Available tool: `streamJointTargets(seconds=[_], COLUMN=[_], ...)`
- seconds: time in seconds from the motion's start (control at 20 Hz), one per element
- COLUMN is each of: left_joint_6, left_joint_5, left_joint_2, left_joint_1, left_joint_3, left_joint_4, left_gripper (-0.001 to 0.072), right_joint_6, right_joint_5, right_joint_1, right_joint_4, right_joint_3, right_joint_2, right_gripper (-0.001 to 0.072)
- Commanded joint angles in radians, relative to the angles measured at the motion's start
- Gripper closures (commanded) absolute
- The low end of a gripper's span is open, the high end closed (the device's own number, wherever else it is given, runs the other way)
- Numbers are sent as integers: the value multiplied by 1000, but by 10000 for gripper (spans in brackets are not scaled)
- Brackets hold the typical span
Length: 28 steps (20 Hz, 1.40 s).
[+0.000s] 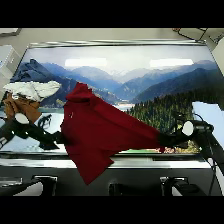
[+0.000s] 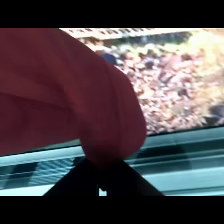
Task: Fold the clothes and pants, and hang the long-sleeved shirts on hangers.
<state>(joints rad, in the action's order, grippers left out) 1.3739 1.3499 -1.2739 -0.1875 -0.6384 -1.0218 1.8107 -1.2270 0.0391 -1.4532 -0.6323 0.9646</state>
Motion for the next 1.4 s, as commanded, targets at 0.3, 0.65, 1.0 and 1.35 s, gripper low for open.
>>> streamJointTargets(seconds=[0.3, 0.65, 1.0, 1.35], left_joint_6=[-215, -245, -87, -85], left_joint_5=[-107, -328, -423, -500], left_joint_2=[26, 332, 483, 465], left_joint_1=[92, -62, -124, -124], left_joint_3=[93, -908, -1365, -1355], left_joint_4=[408, 473, 389, 310], left_gripper=[681, 681, 681, 682], right_joint_6=[-18, -204, -171, -173], right_joint_5=[37, 110, 126, 225], right_joint_1=[1, 1, 1, 1], right_joint_4=[48, -233, -250, -261], right_joint_3=[-65, -887, -1191, -1190], right_joint_2=[-6, -86, -249, -273], right_gripper=[671, 672, 672, 672])
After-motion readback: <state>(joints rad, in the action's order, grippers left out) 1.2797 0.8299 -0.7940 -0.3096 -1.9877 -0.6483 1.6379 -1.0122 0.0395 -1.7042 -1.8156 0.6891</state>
